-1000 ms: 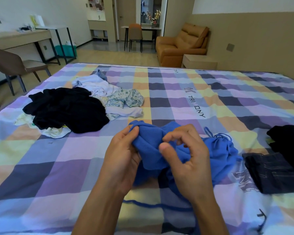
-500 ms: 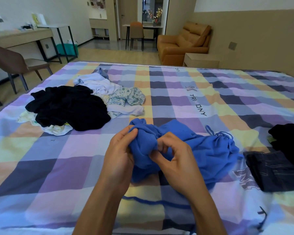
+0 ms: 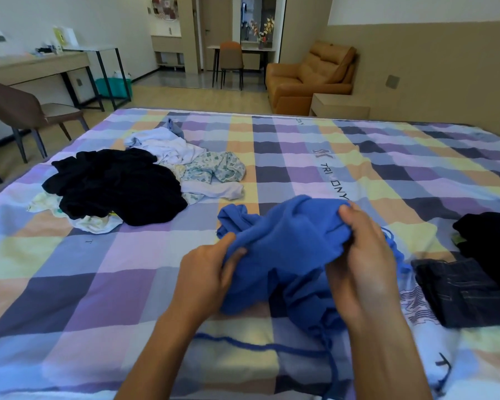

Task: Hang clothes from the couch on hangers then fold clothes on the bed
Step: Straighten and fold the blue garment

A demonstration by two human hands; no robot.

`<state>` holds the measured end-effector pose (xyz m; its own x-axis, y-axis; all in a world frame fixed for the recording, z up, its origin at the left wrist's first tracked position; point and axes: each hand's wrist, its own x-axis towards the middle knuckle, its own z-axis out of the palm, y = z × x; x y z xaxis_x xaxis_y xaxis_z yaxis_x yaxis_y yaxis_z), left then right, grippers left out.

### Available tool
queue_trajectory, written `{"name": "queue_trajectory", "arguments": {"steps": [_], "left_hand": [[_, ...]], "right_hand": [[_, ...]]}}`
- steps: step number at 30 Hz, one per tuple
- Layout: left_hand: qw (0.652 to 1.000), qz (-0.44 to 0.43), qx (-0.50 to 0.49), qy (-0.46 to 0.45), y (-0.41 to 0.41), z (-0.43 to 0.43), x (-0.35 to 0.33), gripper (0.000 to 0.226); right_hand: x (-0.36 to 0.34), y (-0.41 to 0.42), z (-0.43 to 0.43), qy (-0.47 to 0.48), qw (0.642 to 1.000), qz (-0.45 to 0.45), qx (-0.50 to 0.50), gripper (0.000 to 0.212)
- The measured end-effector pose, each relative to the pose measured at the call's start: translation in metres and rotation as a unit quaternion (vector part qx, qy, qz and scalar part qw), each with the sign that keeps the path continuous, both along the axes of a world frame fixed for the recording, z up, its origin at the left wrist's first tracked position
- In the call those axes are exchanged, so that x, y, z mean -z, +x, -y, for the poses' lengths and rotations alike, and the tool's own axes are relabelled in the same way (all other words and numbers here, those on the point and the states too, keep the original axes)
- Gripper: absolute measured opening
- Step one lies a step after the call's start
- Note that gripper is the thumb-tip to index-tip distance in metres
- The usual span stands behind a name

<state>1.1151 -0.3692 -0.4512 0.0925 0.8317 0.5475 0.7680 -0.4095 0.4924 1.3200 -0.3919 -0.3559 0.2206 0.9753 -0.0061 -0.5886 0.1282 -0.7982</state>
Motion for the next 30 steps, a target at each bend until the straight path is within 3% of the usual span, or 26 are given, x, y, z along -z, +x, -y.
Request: {"name": "queue_trajectory", "arguments": {"steps": [2,5,7,8,9,11,14,16,19,21,24,26,28,30], "left_hand": [[0.994,-0.034,-0.085,-0.050,-0.014,-0.012,0.003,0.028],[0.972,-0.075,-0.164,-0.153,-0.023,-0.016,-0.013,0.013],[0.982,0.000,-0.137,-0.133,-0.017,-0.005,-0.036,0.011],[0.988,0.084,-0.096,-0.085,-0.009,0.005,-0.052,0.010],[0.982,0.178,-0.036,-0.054,0.002,0.017,-0.069,0.007],[0.951,0.288,0.079,-0.082,0.026,0.039,-0.098,0.023],[0.953,0.261,0.100,-0.114,0.042,0.046,-0.101,0.044],[0.957,0.251,0.089,-0.111,0.039,0.042,-0.092,0.044],[0.930,0.320,0.105,-0.145,0.038,0.043,-0.082,0.034],[0.871,0.442,0.115,-0.179,0.038,0.046,-0.083,0.020],[0.680,0.667,0.164,-0.258,0.033,0.045,-0.093,0.033],[0.584,0.734,0.196,-0.288,0.029,0.045,-0.101,0.050],[0.530,0.758,0.212,-0.317,0.028,0.046,-0.106,0.059],[0.524,0.763,0.202,-0.320,0.030,0.043,-0.103,0.061]], "right_hand": [[-0.006,0.008,-0.001,0.020,0.999,-0.049,0.003,0.060],[-0.008,0.004,0.004,0.069,0.996,0.052,-0.005,0.010],[-0.004,-0.003,0.008,0.077,0.988,0.138,0.002,0.025],[-0.003,-0.006,0.011,0.089,0.980,0.178,0.001,0.028],[-0.003,-0.010,0.014,0.098,0.972,0.213,-0.002,0.030],[-0.002,-0.017,0.016,0.123,0.955,0.271,-0.021,0.031],[-0.001,-0.021,0.017,0.186,0.932,0.308,-0.046,0.035],[0.001,-0.022,0.017,0.197,0.930,0.305,-0.060,0.034],[0.006,-0.021,0.016,0.172,0.946,0.268,-0.053,0.019],[0.011,-0.019,0.015,0.163,0.947,0.276,-0.031,0.017],[0.024,-0.013,0.010,0.177,0.907,0.381,0.028,0.017],[0.035,-0.011,0.006,0.172,0.886,0.428,0.050,0.009],[0.042,-0.013,0.005,0.154,0.880,0.447,0.041,0.005],[0.041,-0.019,0.007,0.150,0.873,0.463,0.031,0.012]]}}
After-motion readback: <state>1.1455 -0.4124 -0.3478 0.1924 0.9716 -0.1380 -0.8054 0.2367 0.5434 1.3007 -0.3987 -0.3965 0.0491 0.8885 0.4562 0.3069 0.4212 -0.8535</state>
